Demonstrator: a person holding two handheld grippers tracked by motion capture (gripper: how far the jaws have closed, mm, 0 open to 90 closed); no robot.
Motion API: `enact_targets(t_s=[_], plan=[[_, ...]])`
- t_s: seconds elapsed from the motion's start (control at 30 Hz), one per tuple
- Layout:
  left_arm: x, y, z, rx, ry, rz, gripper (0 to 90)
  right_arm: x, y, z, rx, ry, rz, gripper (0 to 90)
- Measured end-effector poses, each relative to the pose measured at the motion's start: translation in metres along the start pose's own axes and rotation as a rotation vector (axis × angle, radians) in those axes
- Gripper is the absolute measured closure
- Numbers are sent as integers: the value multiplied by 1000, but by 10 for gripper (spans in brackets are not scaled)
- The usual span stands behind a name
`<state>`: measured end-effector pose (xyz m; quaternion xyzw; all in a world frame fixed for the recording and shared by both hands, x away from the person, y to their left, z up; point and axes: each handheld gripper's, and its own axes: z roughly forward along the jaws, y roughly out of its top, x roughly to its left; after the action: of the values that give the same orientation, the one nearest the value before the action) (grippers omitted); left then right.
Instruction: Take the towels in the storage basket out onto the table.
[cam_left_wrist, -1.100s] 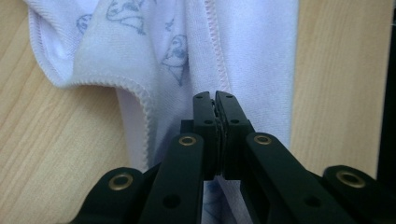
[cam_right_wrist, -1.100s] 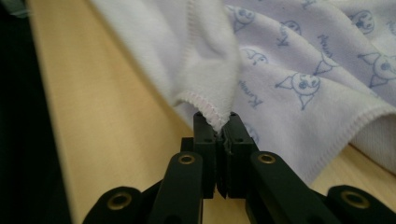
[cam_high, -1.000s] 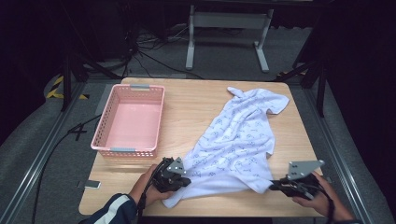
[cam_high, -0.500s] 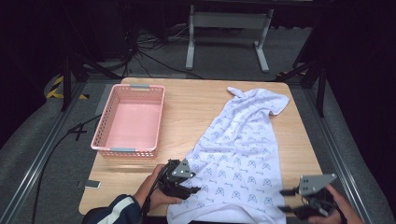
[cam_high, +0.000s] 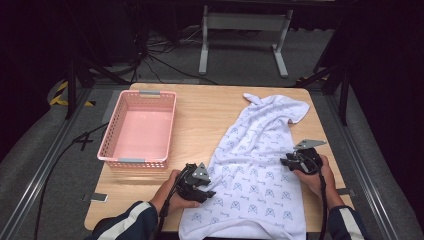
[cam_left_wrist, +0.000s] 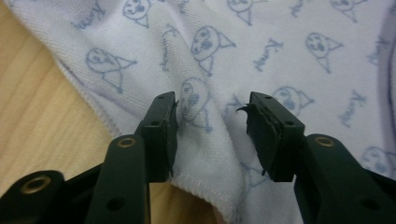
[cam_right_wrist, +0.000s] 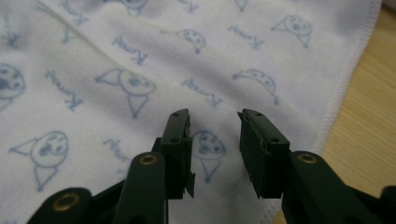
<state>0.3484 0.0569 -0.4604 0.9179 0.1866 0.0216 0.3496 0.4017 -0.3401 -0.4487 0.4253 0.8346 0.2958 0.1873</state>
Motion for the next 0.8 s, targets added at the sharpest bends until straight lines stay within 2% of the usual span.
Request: enact_targets(t_s=[0.07,0.1,0.13,0.17,0.23,0.3,0.37,0.4,0.43,0.47,0.5,0.57,0.63,0.67,0.7,0.73,0.77,0.8], plan=[[-3,-2,-1,-1,-1,-5,544,-8,-4,-4,20,20,45,634],[-5,-3,-2,1,-16,-9,544,-10,-6,-6,28,33,52,635],[-8,-5,-2,-4,-24,-29,541,-12,-10,-12,50,26,57,638],[-11,-7,-2,-17,-39,-30,538,-12,-14,-17,65,8,54,639],[-22,-10,-5,-2,-58,-3,538,-11,-23,-29,111,33,29,638],[-30,-12,-6,11,-84,5,519,-10,-34,-43,157,49,34,638],[-35,-14,-9,13,-58,11,482,-10,-41,-54,208,77,41,646],[-35,-14,-9,13,-58,11,448,-10,-41,-54,208,77,41,646],[-34,-16,-12,13,-41,-10,423,-8,-45,-60,233,59,45,616],[-31,-19,-16,9,-21,-37,423,-8,-45,-60,233,59,45,616],[-27,-21,-19,-4,-2,-56,419,-6,-45,-62,233,40,48,615],[-19,-26,-27,-21,26,-102,394,-3,-38,-64,191,-9,23,634],[-13,-29,-30,-48,34,-146,397,2,-25,-63,116,-11,12,614],[-11,-29,-31,-40,46,-145,394,8,-15,-59,74,-7,-25,618],[-10,-28,-29,-47,46,-144,391,15,-3,-53,57,-19,-47,605],[-8,-26,-27,-42,54,-136,405,20,10,-46,28,1,-51,616],[-8,-26,-27,-42,54,-136,408,26,24,-38,-5,51,-81,617],[-8,-24,-24,-53,58,-145,408,26,24,-38,-5,51,-81,617]])
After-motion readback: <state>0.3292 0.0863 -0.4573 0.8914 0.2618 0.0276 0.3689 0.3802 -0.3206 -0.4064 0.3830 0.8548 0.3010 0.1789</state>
